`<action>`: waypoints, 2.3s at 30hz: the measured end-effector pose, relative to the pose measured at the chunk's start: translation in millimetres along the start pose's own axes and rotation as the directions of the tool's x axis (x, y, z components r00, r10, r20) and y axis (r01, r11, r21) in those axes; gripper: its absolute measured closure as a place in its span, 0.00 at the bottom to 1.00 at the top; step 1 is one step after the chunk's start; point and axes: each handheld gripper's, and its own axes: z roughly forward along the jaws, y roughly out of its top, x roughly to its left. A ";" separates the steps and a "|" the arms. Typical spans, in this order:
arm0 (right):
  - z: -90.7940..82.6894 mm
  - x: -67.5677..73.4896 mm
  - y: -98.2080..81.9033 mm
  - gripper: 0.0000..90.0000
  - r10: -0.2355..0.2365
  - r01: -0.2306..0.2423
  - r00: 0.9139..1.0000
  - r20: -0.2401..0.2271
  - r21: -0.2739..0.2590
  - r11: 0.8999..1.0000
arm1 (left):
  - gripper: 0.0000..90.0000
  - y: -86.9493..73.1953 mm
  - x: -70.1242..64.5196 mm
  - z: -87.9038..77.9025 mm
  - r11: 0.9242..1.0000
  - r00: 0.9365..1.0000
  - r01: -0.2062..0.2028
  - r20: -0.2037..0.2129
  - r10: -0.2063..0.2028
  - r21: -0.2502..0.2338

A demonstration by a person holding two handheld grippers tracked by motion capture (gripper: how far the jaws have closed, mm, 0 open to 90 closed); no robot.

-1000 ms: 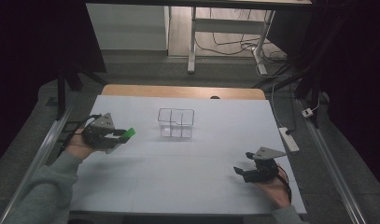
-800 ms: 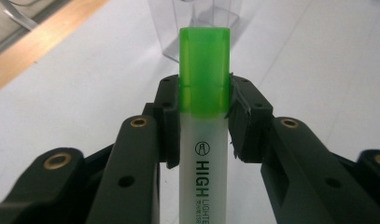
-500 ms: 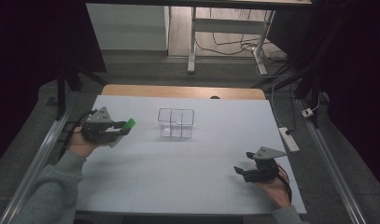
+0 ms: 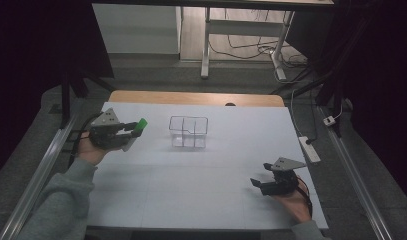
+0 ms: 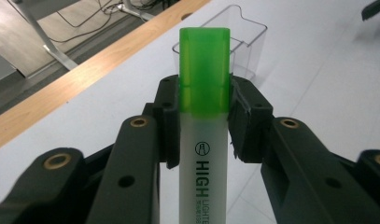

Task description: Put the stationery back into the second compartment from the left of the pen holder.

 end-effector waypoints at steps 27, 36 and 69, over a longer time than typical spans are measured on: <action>-0.6 -0.7 0.0 0.22 0.000 0.000 1.000 0.006 0.001 1.000 | 0.74 41.7 10.1 20.6 0.998 1.000 0.015 -0.009 -0.016 -0.061; 0.2 -0.7 0.0 0.22 0.001 -0.001 1.000 0.006 0.002 1.000 | 0.74 51.5 11.3 34.6 0.999 1.000 0.000 -0.007 0.000 -0.054; -0.3 -1.5 0.2 0.22 0.004 -0.004 1.000 0.004 -0.002 1.000 | 0.74 93.3 -0.8 79.5 0.998 0.999 -0.031 0.041 0.033 -0.056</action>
